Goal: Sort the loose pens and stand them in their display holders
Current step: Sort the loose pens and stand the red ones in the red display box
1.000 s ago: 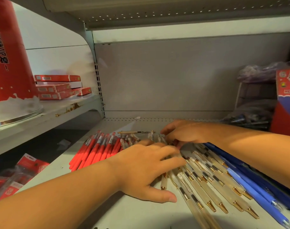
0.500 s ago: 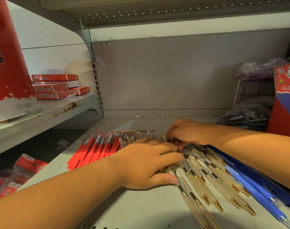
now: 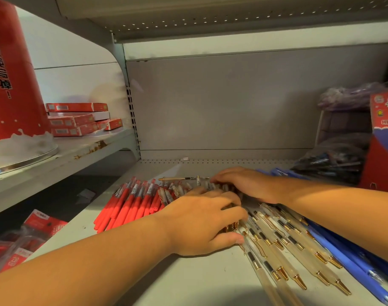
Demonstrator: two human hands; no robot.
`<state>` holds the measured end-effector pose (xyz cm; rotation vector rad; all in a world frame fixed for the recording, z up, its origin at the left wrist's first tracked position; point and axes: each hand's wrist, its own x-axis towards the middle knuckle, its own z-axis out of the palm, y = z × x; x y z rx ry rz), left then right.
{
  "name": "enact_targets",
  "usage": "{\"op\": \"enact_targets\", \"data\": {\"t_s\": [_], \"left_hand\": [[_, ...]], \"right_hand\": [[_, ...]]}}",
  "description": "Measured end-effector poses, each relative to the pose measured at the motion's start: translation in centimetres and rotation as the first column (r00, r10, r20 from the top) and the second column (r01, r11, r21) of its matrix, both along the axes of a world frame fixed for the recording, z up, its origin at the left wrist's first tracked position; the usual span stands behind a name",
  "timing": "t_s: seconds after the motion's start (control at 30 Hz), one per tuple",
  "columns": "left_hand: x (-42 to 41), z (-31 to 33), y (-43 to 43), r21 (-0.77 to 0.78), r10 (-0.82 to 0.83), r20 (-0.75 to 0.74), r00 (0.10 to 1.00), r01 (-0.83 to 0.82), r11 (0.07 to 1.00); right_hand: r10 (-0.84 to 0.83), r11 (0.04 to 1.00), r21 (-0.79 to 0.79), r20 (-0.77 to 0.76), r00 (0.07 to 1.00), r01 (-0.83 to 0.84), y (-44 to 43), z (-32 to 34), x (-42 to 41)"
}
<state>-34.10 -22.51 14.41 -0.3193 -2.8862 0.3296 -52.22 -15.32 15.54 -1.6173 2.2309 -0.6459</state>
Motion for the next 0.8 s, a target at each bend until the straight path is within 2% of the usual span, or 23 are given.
{"op": "enact_targets", "data": {"t_s": [0.1,0.17,0.27,0.37,0.47,0.57,0.67,0.73,0.8], "left_hand": [[-0.2,0.0,-0.2,0.037,0.010,-0.003,1.000,-0.010,0.999],[-0.3,0.0,-0.4,0.072,0.014,0.008,1.000,-0.015,0.997],[-0.2,-0.2,-0.5,0.081,-0.004,-0.001,1.000,0.004,0.997],[0.1,0.0,-0.5,0.148,0.018,-0.014,1.000,-0.016,0.989],[0.6,0.9,-1.0,0.255,0.149,-0.064,0.987,-0.128,0.958],[1.2,1.9,-2.5,0.375,0.402,-0.129,0.907,-0.330,0.866],[2.1,2.5,-4.6,0.453,0.649,-0.089,0.756,-0.549,0.702],[2.3,2.6,-5.3,0.435,0.723,-0.011,0.690,-0.648,0.625],[2.1,2.4,-5.5,0.408,0.739,0.057,0.671,-0.692,0.596]], "right_hand": [[-0.023,0.997,-0.070,0.160,0.987,0.034,-0.1,0.0,-0.1],[-0.030,0.997,-0.068,0.191,0.981,0.044,0.0,-0.1,-0.3],[-0.101,0.991,-0.069,0.133,0.986,0.110,-0.7,-0.1,-0.8],[-0.106,0.989,-0.103,0.042,0.994,0.109,-2.3,0.6,-1.6],[-0.084,0.991,-0.112,-0.047,0.995,0.079,-4.3,1.7,-1.8],[-0.038,0.995,-0.093,-0.170,0.985,0.022,-6.8,2.1,-1.3],[0.011,1.000,-0.008,-0.267,0.964,-0.014,-9.0,1.5,-0.5],[0.031,1.000,0.015,-0.320,0.947,-0.027,-10.0,0.9,-0.2],[0.043,0.999,0.006,-0.354,0.934,-0.044,-10.7,0.4,-0.1]]}}
